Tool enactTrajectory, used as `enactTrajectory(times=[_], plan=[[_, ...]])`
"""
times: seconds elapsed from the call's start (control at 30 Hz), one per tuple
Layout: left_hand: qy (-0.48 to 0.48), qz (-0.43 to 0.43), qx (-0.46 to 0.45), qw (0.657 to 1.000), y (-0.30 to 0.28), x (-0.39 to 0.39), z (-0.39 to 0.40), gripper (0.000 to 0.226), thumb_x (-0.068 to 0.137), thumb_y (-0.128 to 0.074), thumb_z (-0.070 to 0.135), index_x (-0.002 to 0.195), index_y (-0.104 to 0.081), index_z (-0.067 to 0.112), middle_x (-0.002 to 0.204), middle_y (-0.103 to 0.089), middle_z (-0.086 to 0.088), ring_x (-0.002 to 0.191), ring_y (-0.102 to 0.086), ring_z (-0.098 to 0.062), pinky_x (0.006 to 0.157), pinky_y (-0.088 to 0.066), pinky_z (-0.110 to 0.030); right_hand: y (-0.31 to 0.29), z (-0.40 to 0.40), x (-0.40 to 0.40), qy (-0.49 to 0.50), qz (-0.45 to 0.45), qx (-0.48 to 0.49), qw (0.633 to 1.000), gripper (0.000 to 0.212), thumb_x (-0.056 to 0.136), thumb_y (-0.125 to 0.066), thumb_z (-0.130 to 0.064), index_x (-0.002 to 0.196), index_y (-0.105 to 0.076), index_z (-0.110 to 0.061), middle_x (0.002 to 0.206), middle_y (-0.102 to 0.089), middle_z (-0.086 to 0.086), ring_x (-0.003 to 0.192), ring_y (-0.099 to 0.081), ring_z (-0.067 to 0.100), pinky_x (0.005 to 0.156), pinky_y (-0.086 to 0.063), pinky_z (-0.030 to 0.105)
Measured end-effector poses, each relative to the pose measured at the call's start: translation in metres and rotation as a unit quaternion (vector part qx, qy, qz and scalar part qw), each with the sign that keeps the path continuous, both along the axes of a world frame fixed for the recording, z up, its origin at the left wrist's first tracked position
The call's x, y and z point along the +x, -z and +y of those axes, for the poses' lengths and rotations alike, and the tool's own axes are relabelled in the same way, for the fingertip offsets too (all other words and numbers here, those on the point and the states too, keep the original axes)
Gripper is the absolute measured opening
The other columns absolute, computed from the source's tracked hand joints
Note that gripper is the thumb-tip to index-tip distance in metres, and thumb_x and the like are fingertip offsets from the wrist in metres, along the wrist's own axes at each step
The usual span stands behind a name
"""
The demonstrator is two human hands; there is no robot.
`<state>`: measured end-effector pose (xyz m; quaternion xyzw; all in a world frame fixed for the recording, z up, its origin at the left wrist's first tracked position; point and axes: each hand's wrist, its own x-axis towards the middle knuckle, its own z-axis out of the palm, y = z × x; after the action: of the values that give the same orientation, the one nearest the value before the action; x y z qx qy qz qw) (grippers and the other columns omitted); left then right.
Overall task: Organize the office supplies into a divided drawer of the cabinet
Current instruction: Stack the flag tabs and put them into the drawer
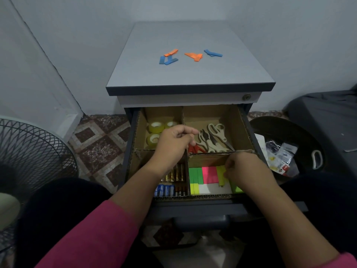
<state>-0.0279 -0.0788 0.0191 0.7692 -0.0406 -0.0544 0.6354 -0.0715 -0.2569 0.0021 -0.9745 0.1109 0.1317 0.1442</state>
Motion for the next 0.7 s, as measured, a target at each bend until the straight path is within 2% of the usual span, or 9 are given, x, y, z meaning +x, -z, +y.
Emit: enactTrajectory(times=[0.1, 0.17, 0.2, 0.27, 0.3, 0.37, 0.47, 0.7], plan=[[0.057, -0.046, 0.045, 0.996, 0.001, -0.005, 0.003, 0.023, 0.093, -0.053, 0.004, 0.091, -0.069, 0.02, 0.073, -0.064, 0.003, 0.057, -0.053, 0.002, 0.056, -0.043, -0.012, -0.007, -0.002, -0.003, -0.035, 0.035, -0.007, 0.999, 0.033, 0.077, -0.072, -0.025, 0.106, -0.063, -0.038, 0.109, -0.062, -0.005, 0.099, -0.061, 0.02, 0.08, -0.052, 0.032], [0.158, -0.1, 0.153, 0.97, 0.002, -0.013, 0.002, 0.024, 0.093, -0.051, 0.008, 0.095, -0.071, 0.022, 0.082, -0.066, 0.006, 0.066, -0.056, 0.002, 0.063, -0.047, -0.017, -0.007, -0.001, -0.003, -0.051, 0.041, -0.011, 0.998, 0.043, 0.073, -0.075, -0.029, 0.113, -0.062, -0.039, 0.115, -0.062, -0.006, 0.104, -0.06, 0.019, 0.083, -0.052, 0.032], [0.206, -0.148, 0.253, 0.933, 0.003, -0.016, 0.0, 0.027, 0.093, -0.048, 0.013, 0.098, -0.072, 0.023, 0.088, -0.067, 0.007, 0.076, -0.057, 0.0, 0.071, -0.048, -0.022, -0.008, -0.001, -0.004, -0.061, 0.044, -0.015, 0.997, 0.047, 0.072, -0.076, -0.031, 0.116, -0.061, -0.039, 0.117, -0.061, -0.006, 0.106, -0.059, 0.019, 0.085, -0.051, 0.032], [0.277, -0.254, 0.439, 0.816, 0.006, -0.022, -0.007, 0.034, 0.091, -0.04, 0.022, 0.104, -0.072, 0.023, 0.094, -0.067, 0.006, 0.09, -0.05, -0.01, 0.087, -0.041, -0.031, -0.008, 0.0, -0.004, -0.078, 0.049, -0.022, 0.995, 0.05, 0.072, -0.077, -0.034, 0.119, -0.06, -0.041, 0.119, -0.061, -0.006, 0.109, -0.058, 0.018, 0.087, -0.051, 0.032], [0.301, -0.275, 0.492, 0.769, 0.006, -0.025, -0.011, 0.036, 0.092, -0.038, 0.025, 0.106, -0.07, 0.023, 0.095, -0.066, 0.005, 0.091, -0.045, -0.013, 0.09, -0.036, -0.032, -0.008, 0.0, -0.004, -0.083, 0.049, -0.02, 0.995, 0.05, 0.073, -0.076, -0.033, 0.119, -0.059, -0.041, 0.12, -0.061, -0.006, 0.11, -0.058, 0.018, 0.086, -0.05, 0.031], [0.322, -0.278, 0.551, 0.717, 0.008, -0.028, -0.016, 0.038, 0.095, -0.035, 0.028, 0.113, -0.068, 0.026, 0.097, -0.063, 0.005, 0.09, -0.037, -0.015, 0.087, -0.028, -0.032, -0.009, 0.0, -0.004, -0.086, 0.05, -0.019, 0.995, 0.049, 0.074, -0.076, -0.032, 0.119, -0.06, -0.041, 0.121, -0.061, -0.005, 0.11, -0.058, 0.019, 0.086, -0.05, 0.031], [0.33, -0.281, 0.581, 0.689, 0.01, -0.029, -0.019, 0.039, 0.098, -0.034, 0.031, 0.125, -0.061, 0.036, 0.105, -0.062, 0.006, 0.087, -0.027, -0.014, 0.082, -0.023, -0.033, -0.007, -0.001, -0.003, -0.088, 0.047, -0.02, 0.995, 0.046, 0.074, -0.075, -0.032, 0.117, -0.061, -0.041, 0.119, -0.062, -0.004, 0.109, -0.059, 0.02, 0.085, -0.05, 0.031], [0.328, -0.281, 0.624, 0.651, 0.011, -0.03, -0.023, 0.04, 0.098, -0.035, 0.027, 0.132, -0.051, 0.043, 0.109, -0.06, 0.002, 0.101, -0.039, -0.021, 0.087, -0.024, -0.037, -0.002, -0.002, -0.001, -0.087, 0.044, -0.023, 0.995, 0.047, 0.074, -0.075, -0.03, 0.118, -0.062, -0.04, 0.116, -0.063, -0.003, 0.107, -0.059, 0.019, 0.086, -0.051, 0.031]])
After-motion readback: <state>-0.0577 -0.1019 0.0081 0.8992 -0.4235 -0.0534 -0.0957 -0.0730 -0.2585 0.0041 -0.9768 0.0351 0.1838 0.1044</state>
